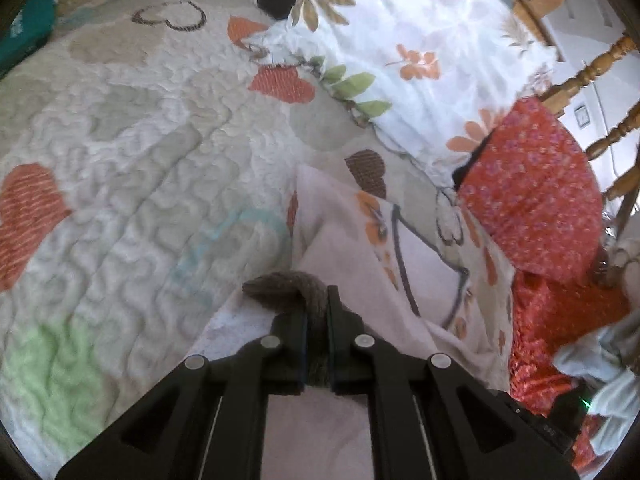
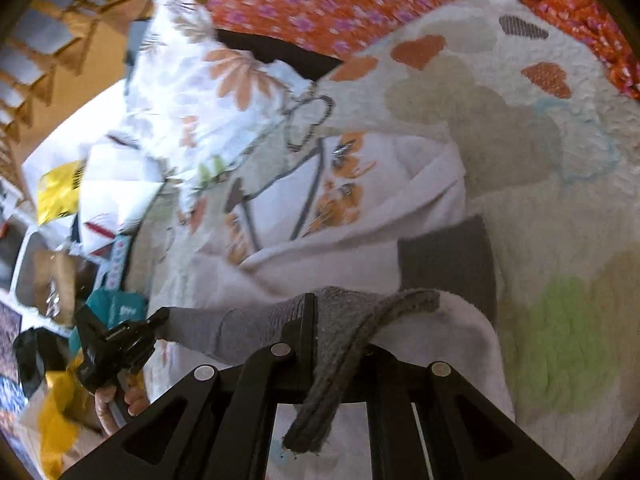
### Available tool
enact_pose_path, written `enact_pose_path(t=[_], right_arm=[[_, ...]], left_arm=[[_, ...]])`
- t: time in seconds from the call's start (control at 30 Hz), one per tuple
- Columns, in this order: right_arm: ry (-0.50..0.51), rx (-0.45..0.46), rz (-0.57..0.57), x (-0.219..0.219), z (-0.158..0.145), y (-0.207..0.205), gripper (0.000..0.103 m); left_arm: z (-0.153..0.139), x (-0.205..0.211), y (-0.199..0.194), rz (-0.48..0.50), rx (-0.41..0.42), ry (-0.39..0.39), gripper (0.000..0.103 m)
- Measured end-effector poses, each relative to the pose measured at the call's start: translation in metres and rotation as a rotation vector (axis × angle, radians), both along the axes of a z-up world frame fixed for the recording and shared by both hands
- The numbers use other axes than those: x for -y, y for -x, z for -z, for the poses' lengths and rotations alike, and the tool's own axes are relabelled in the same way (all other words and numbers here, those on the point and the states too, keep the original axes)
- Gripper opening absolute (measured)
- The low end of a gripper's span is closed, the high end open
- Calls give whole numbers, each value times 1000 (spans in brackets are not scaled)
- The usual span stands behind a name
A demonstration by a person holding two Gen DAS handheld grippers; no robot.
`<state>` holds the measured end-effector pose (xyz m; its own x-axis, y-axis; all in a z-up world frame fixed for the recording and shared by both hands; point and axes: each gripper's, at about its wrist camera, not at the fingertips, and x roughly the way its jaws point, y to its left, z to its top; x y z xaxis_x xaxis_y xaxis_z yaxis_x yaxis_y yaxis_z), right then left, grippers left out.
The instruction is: Fold small clothes
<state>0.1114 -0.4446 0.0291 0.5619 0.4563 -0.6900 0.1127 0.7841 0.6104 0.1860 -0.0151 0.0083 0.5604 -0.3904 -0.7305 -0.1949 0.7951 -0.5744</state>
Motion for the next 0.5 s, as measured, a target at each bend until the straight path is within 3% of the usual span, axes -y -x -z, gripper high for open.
enact_pose_path(t=[0.33,0.4,0.47,0.5], right_arm=[[-88,-31,59,30,39,-83,5],[-102,-38,53,32,46,-97,7],[-109,-36,50,34,49,-104,18],[-117,-30,52,36,50,-107,24]], left_arm=[[12,23,-66,13,17,-49,11],[13,26,-75,27,14,-59,19],[12,24,-77,15,23,-48,45],[11,20,-76,-5,32,-32,52]])
